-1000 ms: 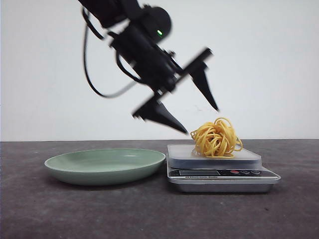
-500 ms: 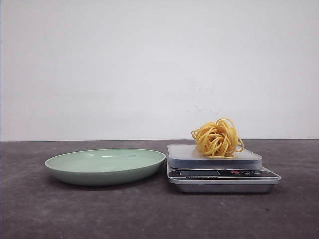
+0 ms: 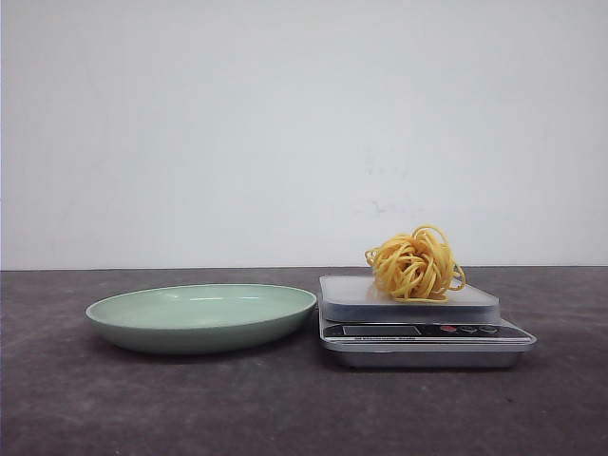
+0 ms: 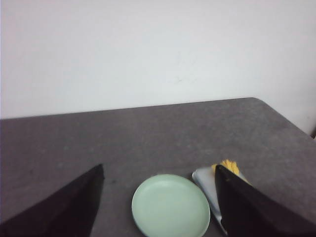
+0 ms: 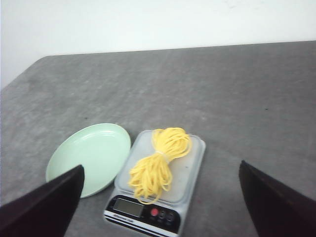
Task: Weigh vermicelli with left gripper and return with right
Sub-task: 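Raise the left gripper away from the scale, then lower the open right gripper over the vermicelli on the scale and close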
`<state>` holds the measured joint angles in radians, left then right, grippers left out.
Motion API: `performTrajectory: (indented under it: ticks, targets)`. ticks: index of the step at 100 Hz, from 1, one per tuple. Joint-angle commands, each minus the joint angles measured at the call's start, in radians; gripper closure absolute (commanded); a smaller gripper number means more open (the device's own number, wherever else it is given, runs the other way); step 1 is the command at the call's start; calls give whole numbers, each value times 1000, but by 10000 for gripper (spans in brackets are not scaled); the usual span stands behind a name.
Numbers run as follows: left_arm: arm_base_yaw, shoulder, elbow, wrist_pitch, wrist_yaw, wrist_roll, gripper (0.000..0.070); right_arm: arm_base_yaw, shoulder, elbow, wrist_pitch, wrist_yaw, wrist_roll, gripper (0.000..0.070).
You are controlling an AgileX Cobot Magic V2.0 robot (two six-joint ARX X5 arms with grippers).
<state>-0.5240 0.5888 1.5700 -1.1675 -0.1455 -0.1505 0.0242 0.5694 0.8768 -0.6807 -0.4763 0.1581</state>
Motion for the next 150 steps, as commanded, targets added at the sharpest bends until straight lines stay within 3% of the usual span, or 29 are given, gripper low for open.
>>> performTrajectory:
  ticks: [1,13,28,35,44,60,90,130,144,150]
  targets:
    - [-5,-41,-24,0,-20,-26,284,27,37,22,33,-1,39,86]
    - [-5,-135,-140,-18,-39,-54,284,113,129,43,66,24,69,110]
    - [-5,-232,-322,-21,-38,-105,283,280,294,133,65,163,70,157]
    - [-5,-267,-401,-21,-38,-129,282,356,383,188,50,227,71,144]
    - [-5,-295,-488,-18,-37,-148,282,423,515,275,4,285,71,66]
    - [-5,-303,-565,-15,-13,-158,282,467,761,438,-90,346,117,66]
    - [-5,-303,-568,2,-12,-158,282,463,1107,633,-195,347,157,67]
    - [-5,-303,-568,-5,-11,-157,282,433,1301,644,-195,374,164,89]
    - [-5,-303,-568,-8,-11,-157,282,430,1320,644,-187,369,165,240]
    - [-5,-303,-568,-9,-11,-157,282,428,1320,644,-192,369,170,259]
